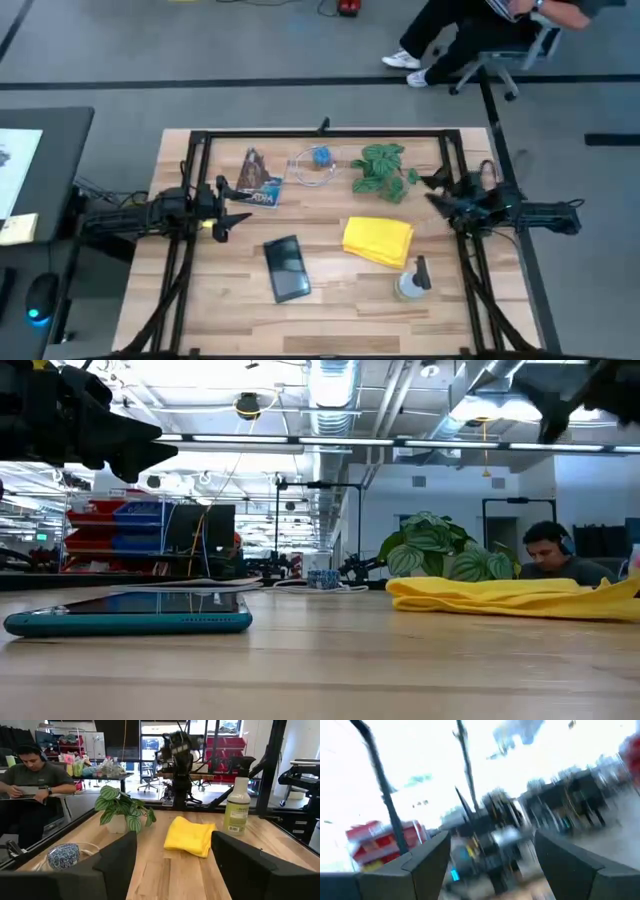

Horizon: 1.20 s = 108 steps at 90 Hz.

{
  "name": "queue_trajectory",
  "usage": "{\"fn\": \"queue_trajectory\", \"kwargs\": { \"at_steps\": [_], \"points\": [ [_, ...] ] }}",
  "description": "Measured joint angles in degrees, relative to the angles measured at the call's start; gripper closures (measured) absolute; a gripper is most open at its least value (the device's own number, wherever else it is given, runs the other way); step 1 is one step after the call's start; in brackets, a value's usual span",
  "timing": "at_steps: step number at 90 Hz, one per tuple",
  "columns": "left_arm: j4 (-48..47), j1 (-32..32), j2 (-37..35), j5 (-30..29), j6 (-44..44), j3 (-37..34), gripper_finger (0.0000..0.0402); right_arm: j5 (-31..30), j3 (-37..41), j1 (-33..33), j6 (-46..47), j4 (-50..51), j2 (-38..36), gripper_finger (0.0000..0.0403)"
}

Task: Clean tablet
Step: Move the cleaning bottle to the bottom right of the table

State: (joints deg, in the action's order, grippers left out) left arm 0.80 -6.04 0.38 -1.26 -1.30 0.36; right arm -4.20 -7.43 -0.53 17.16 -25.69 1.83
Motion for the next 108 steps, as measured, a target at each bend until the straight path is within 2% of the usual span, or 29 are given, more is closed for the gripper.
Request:
{"fn": "queue_trajectory", "kwargs": {
  "at_steps": [8, 19, 29, 45, 59, 82, 94, 108],
  "points": [
    [0.0, 0.0, 0.0, 0.0, 0.0, 0.0, 0.0167, 6.0, -6.4, 1.8, -4.0, 3.5, 4.5, 0.0127],
    [0.0, 0.0, 0.0, 0.0, 0.0, 0.0, 0.0167, 6.4, -18.2, 5.5, -7.4, 12.2, 15.7, 0.0127],
    [0.0, 0.0, 0.0, 0.0, 0.0, 0.0, 0.0167, 3.0, -30.9, 9.1, -8.6, 25.3, 28.2, 0.0127],
    [0.0, 0.0, 0.0, 0.0, 0.0, 0.0, 0.0167, -8.2, -53.1, 15.7, -6.1, 49.6, 45.8, 0.0127],
    [0.0, 0.0, 0.0, 0.0, 0.0, 0.0, 0.0167, -14.6, -69.0, 21.4, 3.5, 70.9, 58.0, 0.0127],
    [0.0, 0.0, 0.0, 0.0, 0.0, 0.0, 0.0167, -14.4, -82.5, 30.5, 25.7, 95.8, 68.2, 0.0127],
    [0.0, 0.0, 0.0, 0.0, 0.0, 0.0, 0.0167, -13.8, -84.6, 35.4, 39.3, 101.1, 69.4, 0.0127],
    [0.0, 0.0, 0.0, 0.0, 0.0, 0.0, 0.0167, -13.7, -83.9, 39.9, 52.6, 98.5, 71.1, 0.0127]
  ]
}}
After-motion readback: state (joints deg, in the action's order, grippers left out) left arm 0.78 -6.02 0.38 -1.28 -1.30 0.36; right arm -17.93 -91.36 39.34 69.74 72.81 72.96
